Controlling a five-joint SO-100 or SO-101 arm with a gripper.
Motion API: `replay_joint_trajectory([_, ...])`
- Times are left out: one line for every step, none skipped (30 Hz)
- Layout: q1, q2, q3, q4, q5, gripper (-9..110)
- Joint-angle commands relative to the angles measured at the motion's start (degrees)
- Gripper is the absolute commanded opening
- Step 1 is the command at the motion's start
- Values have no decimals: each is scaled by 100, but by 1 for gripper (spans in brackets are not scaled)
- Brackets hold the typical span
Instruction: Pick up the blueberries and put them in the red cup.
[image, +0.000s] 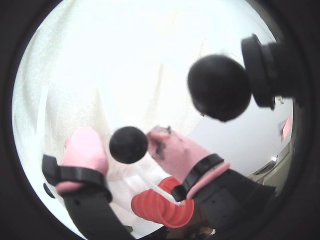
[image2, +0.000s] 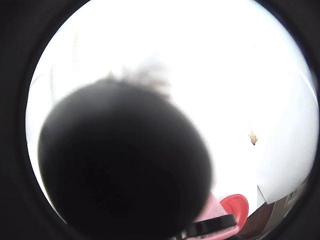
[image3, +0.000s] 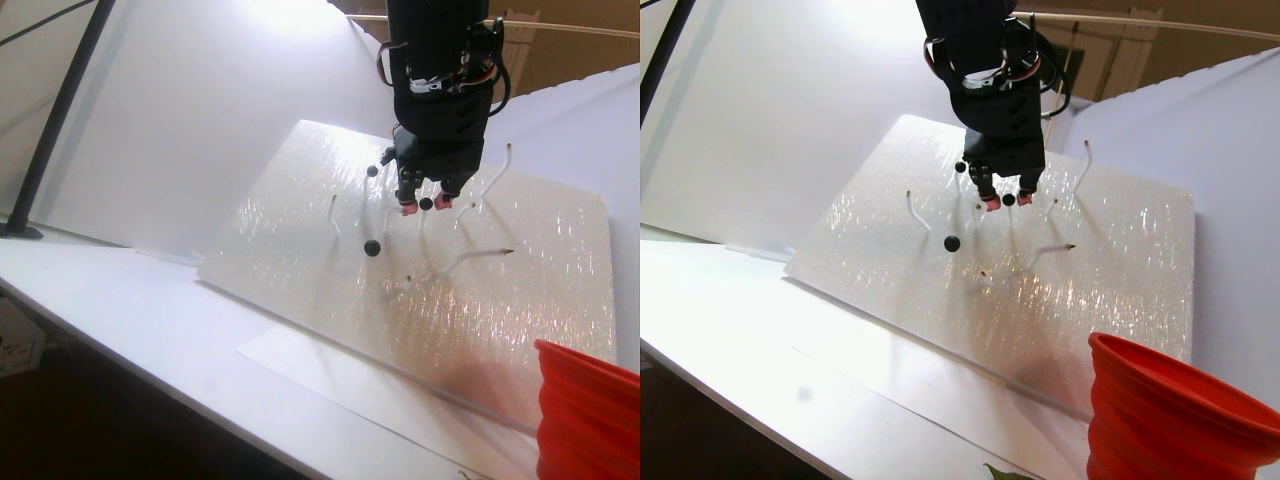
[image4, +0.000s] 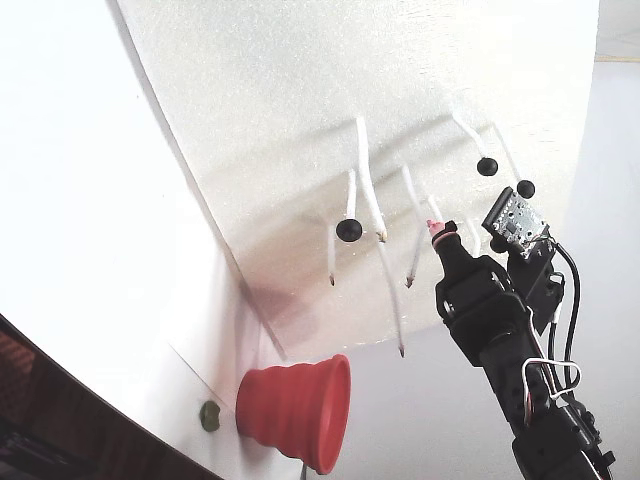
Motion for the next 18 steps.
replay_joint_trajectory([132, 167, -633, -185, 70, 17])
replay_joint_trajectory([132, 167, -633, -185, 70, 17])
replay_joint_trajectory([132, 167, -633, -185, 70, 17])
replay_joint_trajectory([132, 167, -633, -185, 70, 17])
replay_joint_trajectory([132, 167, -633, -185, 62, 17])
replay_joint_trajectory([141, 167, -633, -185, 62, 16])
replay_joint_trajectory([141, 167, -633, -185, 70, 16])
replay_joint_trajectory([141, 167, -633, -185, 70, 15])
replay_joint_trajectory([141, 167, -624, -185, 62, 15])
replay_joint_trajectory([141, 167, -624, -185, 62, 14])
replay_joint_trajectory([141, 176, -624, -185, 62, 14])
replay_joint_trajectory([141, 176, -624, -185, 62, 14])
replay_joint_trajectory([141, 176, -624, -185, 62, 14])
replay_joint_trajectory([141, 176, -615, -185, 62, 14])
replay_joint_trajectory([141, 176, -606, -185, 53, 13])
replay_joint_trajectory([141, 176, -598, -185, 44, 13])
replay_joint_trajectory([141, 176, -598, -185, 35, 13])
replay_joint_trajectory([141, 176, -598, -185, 35, 13])
